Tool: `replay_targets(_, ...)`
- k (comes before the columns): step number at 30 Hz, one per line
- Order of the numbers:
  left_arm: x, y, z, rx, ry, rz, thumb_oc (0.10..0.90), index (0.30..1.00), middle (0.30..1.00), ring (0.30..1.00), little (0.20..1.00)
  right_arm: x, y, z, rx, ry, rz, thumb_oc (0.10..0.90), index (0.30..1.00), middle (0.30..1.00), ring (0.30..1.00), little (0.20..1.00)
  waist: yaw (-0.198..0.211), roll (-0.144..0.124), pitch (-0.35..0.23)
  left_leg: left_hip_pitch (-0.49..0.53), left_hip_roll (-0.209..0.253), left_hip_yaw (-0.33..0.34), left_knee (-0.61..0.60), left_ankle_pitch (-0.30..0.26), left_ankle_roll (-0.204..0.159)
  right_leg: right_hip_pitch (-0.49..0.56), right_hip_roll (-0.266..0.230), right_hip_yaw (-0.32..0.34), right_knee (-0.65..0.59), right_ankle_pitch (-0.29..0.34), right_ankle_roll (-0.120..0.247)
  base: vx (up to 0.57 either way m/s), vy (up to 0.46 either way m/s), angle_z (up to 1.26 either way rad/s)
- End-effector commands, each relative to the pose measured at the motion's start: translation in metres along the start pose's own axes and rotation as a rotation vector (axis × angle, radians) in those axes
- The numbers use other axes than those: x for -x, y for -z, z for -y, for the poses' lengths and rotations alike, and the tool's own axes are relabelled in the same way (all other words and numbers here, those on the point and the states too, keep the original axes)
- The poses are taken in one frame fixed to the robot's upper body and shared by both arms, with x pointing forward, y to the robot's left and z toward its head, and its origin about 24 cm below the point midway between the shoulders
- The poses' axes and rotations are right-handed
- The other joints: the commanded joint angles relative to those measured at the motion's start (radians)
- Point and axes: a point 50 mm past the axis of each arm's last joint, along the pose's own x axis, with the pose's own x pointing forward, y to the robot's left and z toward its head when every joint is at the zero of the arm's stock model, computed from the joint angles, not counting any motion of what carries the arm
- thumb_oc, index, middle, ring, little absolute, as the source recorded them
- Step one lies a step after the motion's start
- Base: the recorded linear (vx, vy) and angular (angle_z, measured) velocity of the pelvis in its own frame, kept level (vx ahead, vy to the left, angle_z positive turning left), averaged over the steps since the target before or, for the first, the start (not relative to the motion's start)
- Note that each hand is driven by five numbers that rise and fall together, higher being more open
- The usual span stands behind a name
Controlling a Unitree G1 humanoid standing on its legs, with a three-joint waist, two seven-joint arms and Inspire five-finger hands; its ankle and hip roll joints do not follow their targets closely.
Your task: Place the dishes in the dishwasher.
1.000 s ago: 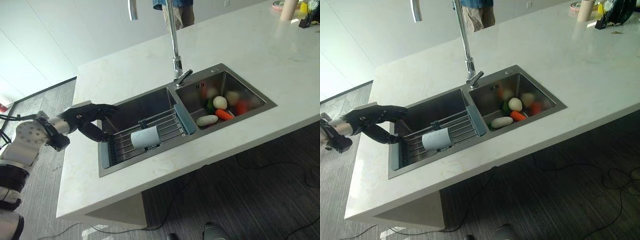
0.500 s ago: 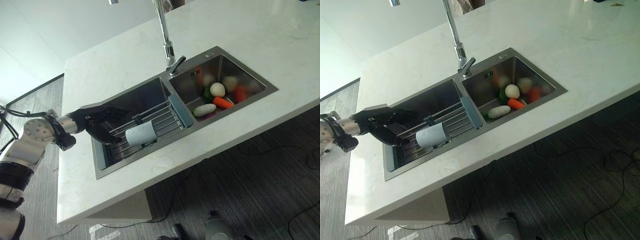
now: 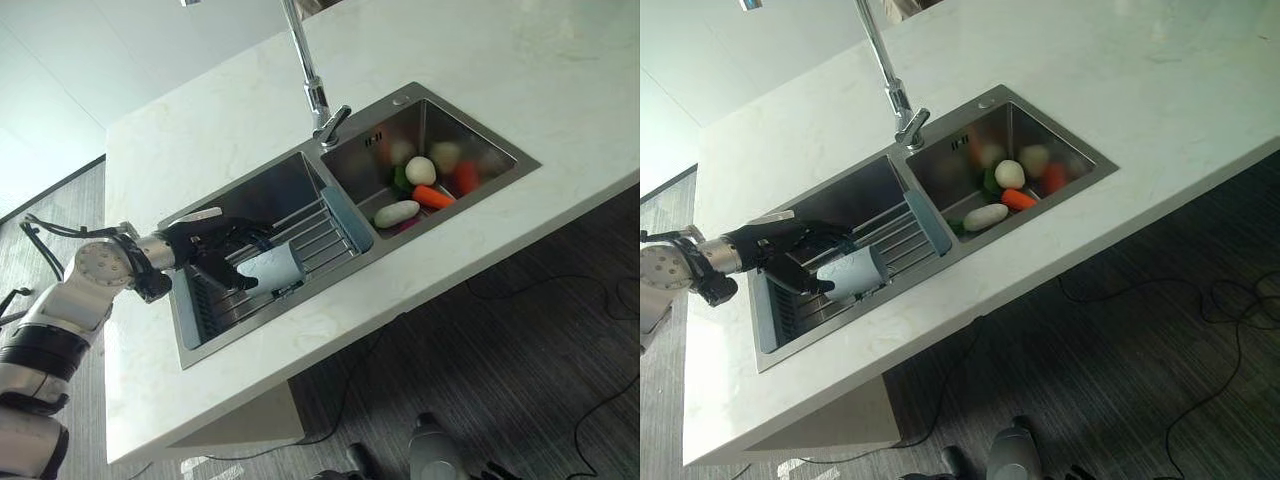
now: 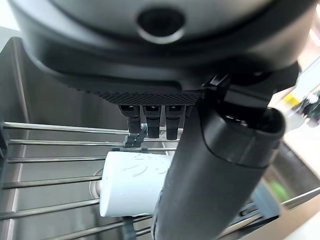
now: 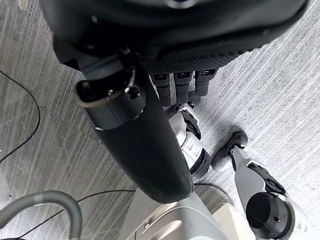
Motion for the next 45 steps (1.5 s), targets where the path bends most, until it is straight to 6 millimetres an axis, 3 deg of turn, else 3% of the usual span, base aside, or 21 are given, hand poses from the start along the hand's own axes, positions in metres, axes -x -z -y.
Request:
replay_targets(1,0.011,-0.027,-0.041,-0.048,-0.212,0.103,0.8,0.9,0.9,0.9,0.9,0.012,0.01,0.017,-0.027,0.032,0.0,0.8,0.9,0.9,0.9,0.9,-0.013,-0.011,-0.044,-0.07,0.012,-0.07,0.174,-0.228,-0.029,0.028,-0.056,0.012,-0.082,-0.007,0.145,-0.01,-0.004,-0.08)
replay_targets(18,0.001,-0.019,-0.026,-0.092,-0.199,0.065,0.8,0.9,0.9,0.9,0.9,0.012,-0.006,0.018,-0.012,0.02,0.059,0.8,0.9,0.9,0.9,0.9,-0.032,-0.004,-0.002,-0.086,0.01,-0.07,0.174,-0.217,-0.033,0.005,-0.057,0.023,-0.082,-0.002,0.139,0.01,-0.001,-0.04)
replay_targets(25,0.001,-0.02,-0.027,-0.269,-0.192,0.0,0.8,0.9,0.9,0.9,0.9,0.011,-0.017,0.018,-0.005,0.006,0.09,0.8,0.9,0.9,0.9,0.9,-0.038,0.005,0.02,-0.098,0.006,-0.072,0.174,-0.21,-0.035,-0.006,-0.06,0.022,-0.082,-0.001,0.138,-0.01,0.018,-0.02)
replay_targets(40,-0.005,-0.019,-0.02,-0.376,-0.164,-0.032,0.8,0.9,0.9,0.9,0.9,0.01,-0.019,0.014,0.0,-0.001,0.112,0.8,0.9,0.9,0.9,0.9,-0.043,0.002,0.025,-0.092,0.008,-0.067,0.174,-0.213,-0.034,0.0,-0.064,0.018,-0.082,0.0,0.139,0.0,0.0,0.0)
replay_targets(41,-0.006,-0.021,-0.02,-0.369,-0.167,-0.016,0.4,0.3,0.3,0.3,0.3,0.01,-0.019,0.014,0.0,-0.001,0.113,0.8,0.9,0.9,0.9,0.9,-0.043,0.001,0.024,-0.092,0.008,-0.068,0.174,-0.213,-0.034,0.001,-0.064,0.018,-0.082,-0.001,0.139,0.0,0.0,0.0)
replay_targets(45,-0.007,-0.028,-0.019,-0.385,-0.17,0.02,0.4,0.3,0.3,0.3,0.3,0.008,-0.022,0.012,0.0,-0.001,0.117,0.8,0.9,0.9,0.9,0.9,-0.039,0.0,0.022,-0.091,0.012,-0.068,0.174,-0.213,-0.036,0.002,-0.063,0.013,-0.082,-0.003,0.137,0.0,0.0,0.0)
